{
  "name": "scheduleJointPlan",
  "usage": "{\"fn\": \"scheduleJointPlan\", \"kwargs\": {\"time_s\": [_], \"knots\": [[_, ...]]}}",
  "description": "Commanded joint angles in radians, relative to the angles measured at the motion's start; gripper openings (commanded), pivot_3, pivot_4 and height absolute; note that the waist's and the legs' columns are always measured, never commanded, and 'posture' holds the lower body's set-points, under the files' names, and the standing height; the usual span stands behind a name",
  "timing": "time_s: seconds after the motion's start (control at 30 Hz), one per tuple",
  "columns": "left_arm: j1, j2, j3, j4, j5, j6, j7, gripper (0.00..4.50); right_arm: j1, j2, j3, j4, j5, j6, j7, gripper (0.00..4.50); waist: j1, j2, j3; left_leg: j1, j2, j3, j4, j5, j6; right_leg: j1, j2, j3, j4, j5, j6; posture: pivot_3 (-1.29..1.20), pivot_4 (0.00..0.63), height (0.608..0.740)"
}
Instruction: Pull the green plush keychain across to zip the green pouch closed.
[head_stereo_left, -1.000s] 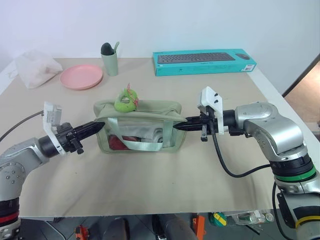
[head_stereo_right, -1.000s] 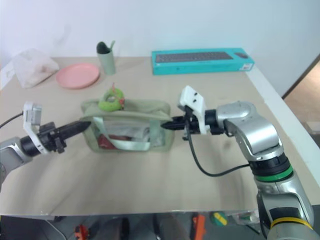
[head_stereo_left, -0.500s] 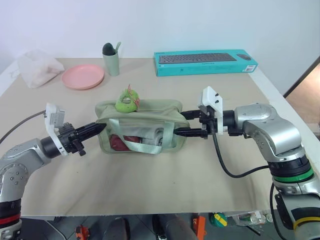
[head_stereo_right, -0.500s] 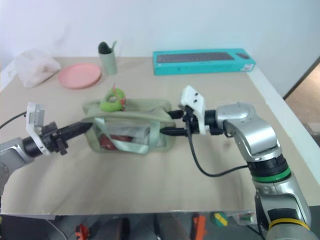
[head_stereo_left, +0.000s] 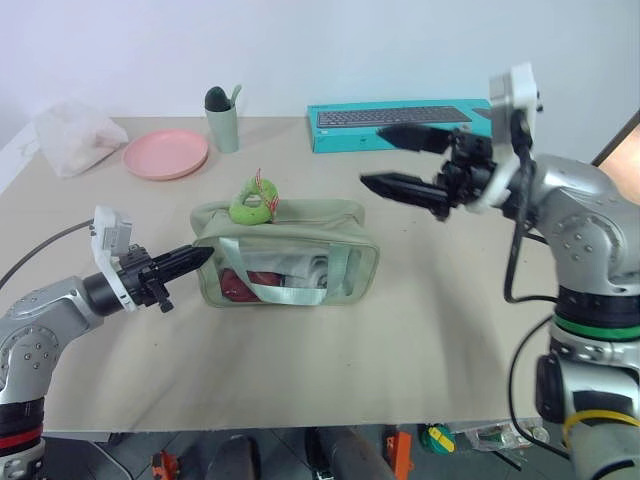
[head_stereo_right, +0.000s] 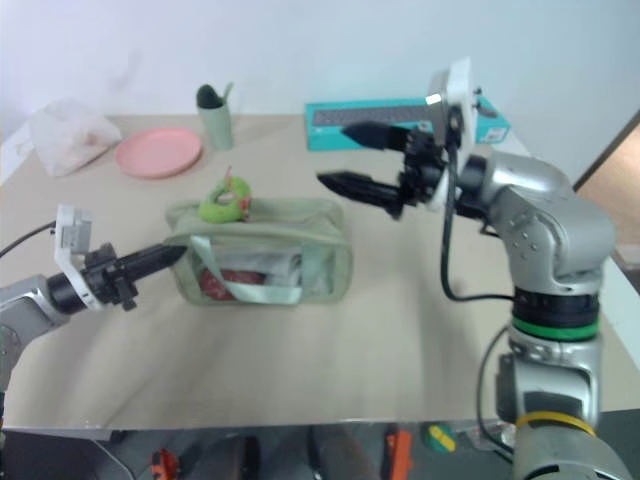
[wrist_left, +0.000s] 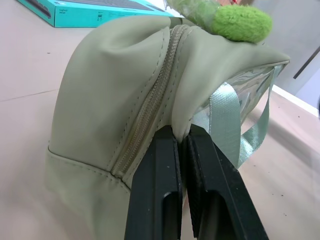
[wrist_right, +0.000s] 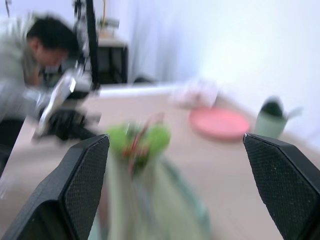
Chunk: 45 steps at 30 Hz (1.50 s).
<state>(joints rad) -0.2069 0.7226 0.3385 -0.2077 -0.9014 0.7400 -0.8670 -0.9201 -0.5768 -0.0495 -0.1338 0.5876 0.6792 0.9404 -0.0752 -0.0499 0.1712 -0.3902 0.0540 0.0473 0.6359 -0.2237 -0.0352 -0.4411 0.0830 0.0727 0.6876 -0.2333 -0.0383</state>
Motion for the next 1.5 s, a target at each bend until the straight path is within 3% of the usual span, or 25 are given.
{"fn": "scheduleJointPlan", "kwargs": {"time_s": [0.03,0.2,0.77,1.33,1.5], "knots": [[0.006,0.002,-0.023,-0.009,0.014,0.006,-0.005,0.00,-0.041,0.019,0.177,-0.005,-0.203,-0.176,-0.013,4.43,0.000,0.000,0.000,0.000,0.000,0.000,0.000,0.000,0.000,0.000,0.000,0.000,0.000,0.000,0.000,0.00,0.150,0.739],[0.010,-0.002,-0.021,-0.016,0.012,0.004,-0.001,0.00,-0.080,0.024,0.280,0.070,-0.353,-0.345,0.013,4.43,0.004,0.000,0.000,-0.003,-0.001,0.001,0.000,0.000,0.000,-0.001,-0.003,0.000,-0.002,-0.001,0.001,0.00,0.150,0.739],[0.032,-0.006,0.004,-0.041,-0.014,0.011,0.030,0.00,-0.138,0.101,0.369,0.201,-0.512,-0.602,0.124,4.43,0.004,0.000,0.000,-0.002,-0.001,0.001,0.000,0.000,0.000,-0.001,-0.003,0.000,-0.002,-0.001,0.001,0.00,0.150,0.739],[0.058,-0.004,0.030,-0.067,-0.047,0.018,0.066,0.00,-0.179,0.232,0.403,0.285,-0.558,-0.663,0.149,4.43,0.003,0.000,0.000,-0.002,0.000,0.001,0.000,0.000,0.000,-0.001,-0.003,0.000,-0.002,0.000,0.001,0.00,0.150,0.739],[0.061,-0.002,0.034,-0.070,-0.051,0.018,0.072,0.00,-0.162,0.240,0.390,0.268,-0.512,-0.636,0.203,2.94,0.003,0.000,0.000,-0.002,0.000,0.000,0.000,0.000,0.000,-0.001,-0.002,-0.001,-0.002,0.000,0.001,0.00,0.150,0.739]]}}
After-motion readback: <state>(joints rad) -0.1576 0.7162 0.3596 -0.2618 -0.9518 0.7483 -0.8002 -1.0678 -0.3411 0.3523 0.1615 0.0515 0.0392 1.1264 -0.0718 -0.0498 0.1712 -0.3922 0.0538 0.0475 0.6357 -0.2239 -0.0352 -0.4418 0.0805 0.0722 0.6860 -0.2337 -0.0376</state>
